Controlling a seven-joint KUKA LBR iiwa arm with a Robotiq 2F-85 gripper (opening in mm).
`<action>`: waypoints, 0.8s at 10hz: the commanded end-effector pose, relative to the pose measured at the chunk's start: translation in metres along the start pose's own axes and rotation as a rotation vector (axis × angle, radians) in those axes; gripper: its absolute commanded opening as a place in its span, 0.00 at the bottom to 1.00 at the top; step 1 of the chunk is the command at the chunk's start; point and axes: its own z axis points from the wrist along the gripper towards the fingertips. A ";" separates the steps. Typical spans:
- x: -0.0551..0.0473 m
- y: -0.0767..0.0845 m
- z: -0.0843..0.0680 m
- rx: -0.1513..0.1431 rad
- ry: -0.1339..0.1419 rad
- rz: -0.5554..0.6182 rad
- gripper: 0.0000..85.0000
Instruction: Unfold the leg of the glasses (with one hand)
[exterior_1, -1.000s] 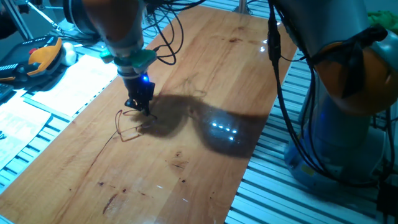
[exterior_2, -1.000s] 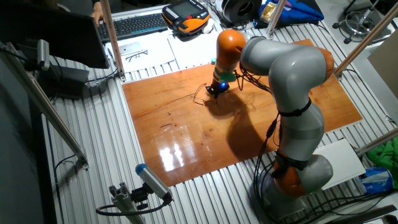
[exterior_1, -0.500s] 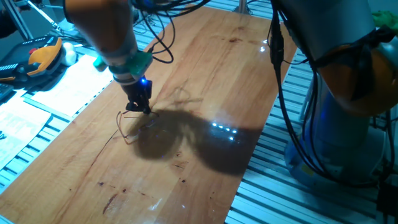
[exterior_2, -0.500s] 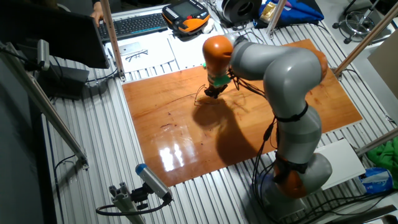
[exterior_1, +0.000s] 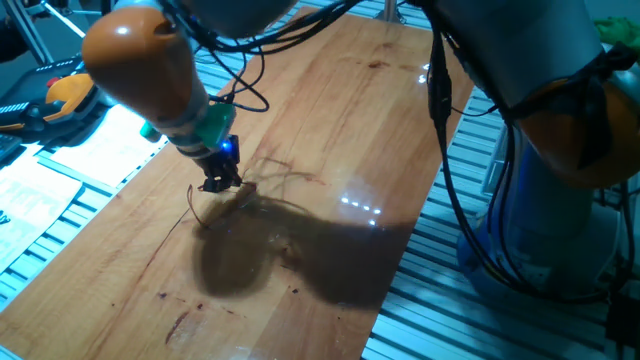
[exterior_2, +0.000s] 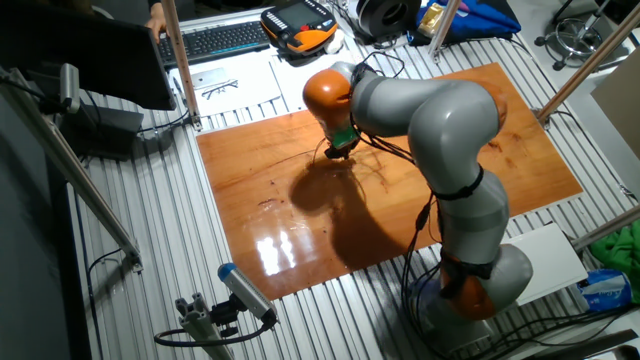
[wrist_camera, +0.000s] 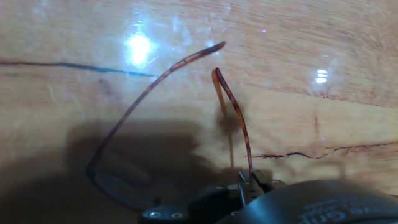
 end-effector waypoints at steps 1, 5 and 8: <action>-0.002 0.000 0.003 -0.021 0.004 0.005 0.00; -0.006 -0.007 0.009 -0.077 0.021 0.027 0.00; -0.008 -0.014 0.013 -0.075 0.027 0.037 0.00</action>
